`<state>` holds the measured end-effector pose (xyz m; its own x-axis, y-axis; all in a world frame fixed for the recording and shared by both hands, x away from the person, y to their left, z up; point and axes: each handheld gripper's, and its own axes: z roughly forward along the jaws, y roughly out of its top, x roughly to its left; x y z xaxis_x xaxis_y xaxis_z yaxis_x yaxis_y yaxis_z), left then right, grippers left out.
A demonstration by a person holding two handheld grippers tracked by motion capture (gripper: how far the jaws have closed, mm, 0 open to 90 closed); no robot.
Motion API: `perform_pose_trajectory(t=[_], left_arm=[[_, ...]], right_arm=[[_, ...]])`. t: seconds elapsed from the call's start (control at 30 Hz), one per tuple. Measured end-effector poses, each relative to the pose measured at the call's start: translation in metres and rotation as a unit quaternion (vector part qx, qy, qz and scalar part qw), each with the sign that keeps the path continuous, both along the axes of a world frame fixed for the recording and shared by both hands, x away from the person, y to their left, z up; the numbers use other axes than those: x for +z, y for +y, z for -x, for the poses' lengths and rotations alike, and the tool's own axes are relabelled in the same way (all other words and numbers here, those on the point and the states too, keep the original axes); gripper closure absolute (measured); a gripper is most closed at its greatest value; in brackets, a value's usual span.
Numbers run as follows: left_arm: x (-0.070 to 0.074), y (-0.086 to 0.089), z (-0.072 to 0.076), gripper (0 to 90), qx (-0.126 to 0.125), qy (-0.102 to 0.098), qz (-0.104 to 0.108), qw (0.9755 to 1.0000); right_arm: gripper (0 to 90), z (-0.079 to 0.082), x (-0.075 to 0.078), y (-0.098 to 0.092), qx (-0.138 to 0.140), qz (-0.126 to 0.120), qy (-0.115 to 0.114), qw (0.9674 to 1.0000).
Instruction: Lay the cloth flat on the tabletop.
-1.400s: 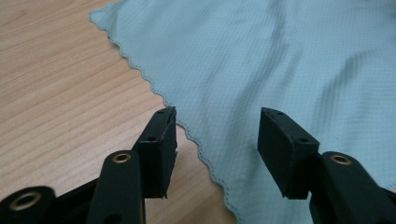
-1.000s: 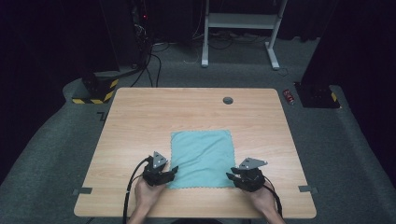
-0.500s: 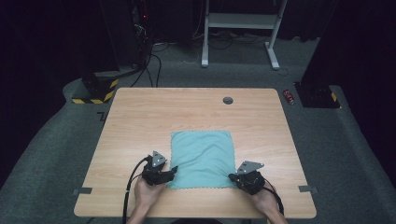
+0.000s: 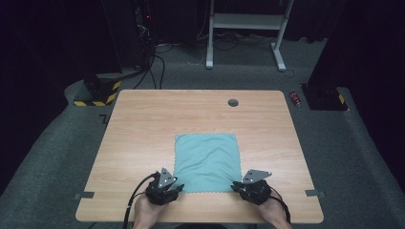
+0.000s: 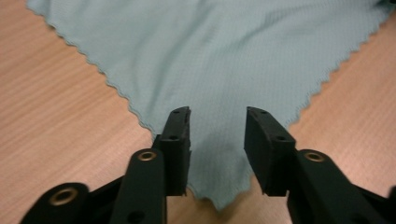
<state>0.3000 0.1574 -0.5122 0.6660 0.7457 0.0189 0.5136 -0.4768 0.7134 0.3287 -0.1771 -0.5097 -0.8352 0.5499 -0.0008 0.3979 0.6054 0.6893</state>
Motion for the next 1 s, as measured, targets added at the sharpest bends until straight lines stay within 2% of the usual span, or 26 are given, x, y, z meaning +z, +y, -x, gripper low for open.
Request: perform_pose_trajectory(t=[0.07,0.13,0.2,0.3,0.43,0.5,0.53,0.6,0.67,0.77,0.87,1.0], left_arm=[[-0.003,0.0,0.0,67.1,-0.006,0.013,-0.002,0.9999],[-0.004,0.002,0.0,72.4,-0.004,0.012,0.003,0.9999],[-0.002,0.005,-0.002,80.1,-0.006,0.023,0.003,0.9997],[0.0,0.006,-0.002,83.9,-0.02,0.032,-0.01,0.9992],[0.0,0.009,0.002,84.2,-0.029,0.045,0.004,0.9986],[0.0,0.01,0.001,81.2,-0.03,0.047,0.011,0.9984],[0.0,0.009,0.0,77.2,-0.024,0.038,0.013,0.9989],[0.002,0.008,-0.005,67.9,-0.013,0.025,0.02,0.9994],[0.003,0.003,-0.016,58.9,0.005,0.008,0.026,0.9996],[0.001,-0.005,-0.036,51.8,0.024,-0.004,0.02,0.9995],[-0.003,-0.012,-0.055,49.6,0.042,-0.008,0.025,0.9988],[-0.008,-0.016,-0.07,48.4,0.051,-0.005,0.011,0.9986]], right_arm=[[80.1,-0.002,-0.004,0.004,0.003,0.006,0.003,1.0],[83.2,-0.002,-0.005,0.005,0.005,0.007,0.001,1.0],[84.9,-0.001,-0.004,0.003,0.01,0.01,-0.001,0.9999],[85.6,0.002,-0.004,0.001,0.02,0.012,0.0,0.9997],[84.1,0.005,-0.003,-0.001,0.028,0.013,0.003,0.9995],[80.4,0.003,-0.003,-0.001,0.03,0.012,0.005,0.9995],[76.7,0.002,-0.002,-0.001,0.027,0.01,-0.001,0.9996],[71.7,-0.002,0.001,-0.002,0.0,-0.001,-0.015,0.9999],[69.6,-0.013,0.003,-0.003,-0.031,-0.018,-0.017,0.9992],[65.4,-0.028,0.001,0.004,-0.055,-0.022,-0.015,0.9981],[62.5,-0.04,-0.003,0.011,-0.071,-0.019,-0.019,0.9971],[59.2,-0.051,-0.008,0.012,-0.091,-0.016,-0.012,0.9957]])
